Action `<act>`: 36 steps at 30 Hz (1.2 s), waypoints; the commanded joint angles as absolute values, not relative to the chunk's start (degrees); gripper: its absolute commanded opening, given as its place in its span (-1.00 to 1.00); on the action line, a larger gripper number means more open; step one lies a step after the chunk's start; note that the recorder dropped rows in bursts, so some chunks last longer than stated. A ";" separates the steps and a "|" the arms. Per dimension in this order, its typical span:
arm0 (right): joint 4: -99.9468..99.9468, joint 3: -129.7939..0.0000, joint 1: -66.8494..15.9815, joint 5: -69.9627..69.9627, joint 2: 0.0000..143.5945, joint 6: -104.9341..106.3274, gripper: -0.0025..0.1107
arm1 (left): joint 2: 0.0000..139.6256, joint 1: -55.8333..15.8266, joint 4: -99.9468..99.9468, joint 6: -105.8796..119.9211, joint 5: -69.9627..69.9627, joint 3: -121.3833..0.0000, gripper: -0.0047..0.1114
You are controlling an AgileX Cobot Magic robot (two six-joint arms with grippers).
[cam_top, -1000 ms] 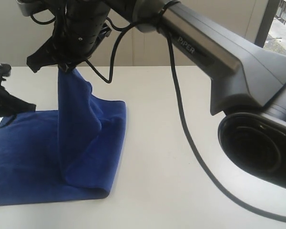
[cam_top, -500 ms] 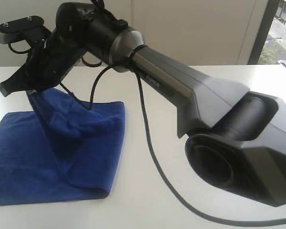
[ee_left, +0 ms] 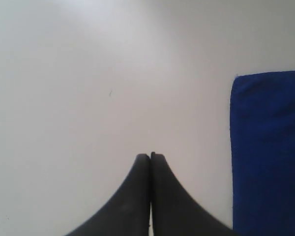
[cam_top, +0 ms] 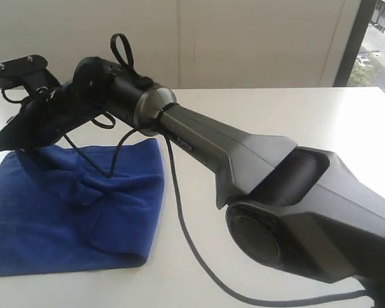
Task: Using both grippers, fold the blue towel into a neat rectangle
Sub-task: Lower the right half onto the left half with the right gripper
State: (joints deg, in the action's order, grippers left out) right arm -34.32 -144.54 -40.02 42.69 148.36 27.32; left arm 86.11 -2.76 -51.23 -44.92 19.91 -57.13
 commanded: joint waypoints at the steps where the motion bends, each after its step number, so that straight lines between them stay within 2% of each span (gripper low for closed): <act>1: -33.53 -144.45 -39.81 41.97 148.55 30.77 0.46 | 85.14 -2.66 -47.96 -41.77 21.35 -56.66 -0.92; 2: -29.82 -144.45 -39.53 42.94 147.46 28.67 0.53 | 85.14 -2.66 -46.17 -39.77 21.35 -56.66 -0.92; 5: -10.91 -144.45 -37.93 50.22 142.50 19.18 0.34 | 85.14 -2.66 -42.40 -37.19 20.59 -56.66 -0.92; 7: -4.87 -144.45 -36.69 53.92 140.82 18.48 0.31 | 85.14 -2.66 -41.77 -37.19 19.65 -56.66 -0.92; 14: -8.12 -144.45 -30.66 60.85 137.90 19.29 0.31 | 85.14 -2.77 -35.03 -32.71 17.58 -56.66 -0.92; 16: -7.56 -144.45 -30.16 63.78 138.44 19.58 0.26 | 85.14 -2.77 -32.27 -30.62 17.58 -56.66 -0.92; 19: -7.25 -144.45 -29.11 68.76 140.90 21.63 -0.10 | 85.14 -3.01 -27.50 -27.23 17.71 -56.66 -0.92; 22: -10.26 -144.45 -28.64 69.96 143.70 24.73 -0.64 | 85.14 -4.70 -19.61 -19.60 18.07 -56.66 -0.92; 24: -12.20 -144.45 -28.64 68.90 145.39 25.43 -0.91 | 85.14 -6.45 -14.37 -13.27 18.80 -56.66 -0.92; 25: -12.36 -144.45 -28.64 68.23 145.96 25.55 -0.95 | 85.14 -7.12 -12.23 -11.18 19.13 -56.66 -0.92; 36: -10.91 -144.45 -27.82 67.80 153.38 25.55 -0.96 | 85.14 -11.36 -7.28 -6.51 20.52 -56.66 -0.92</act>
State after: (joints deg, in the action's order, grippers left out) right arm -11.65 -144.54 -28.63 67.05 152.62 24.89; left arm 85.73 -10.69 -8.27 -6.79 19.42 -56.99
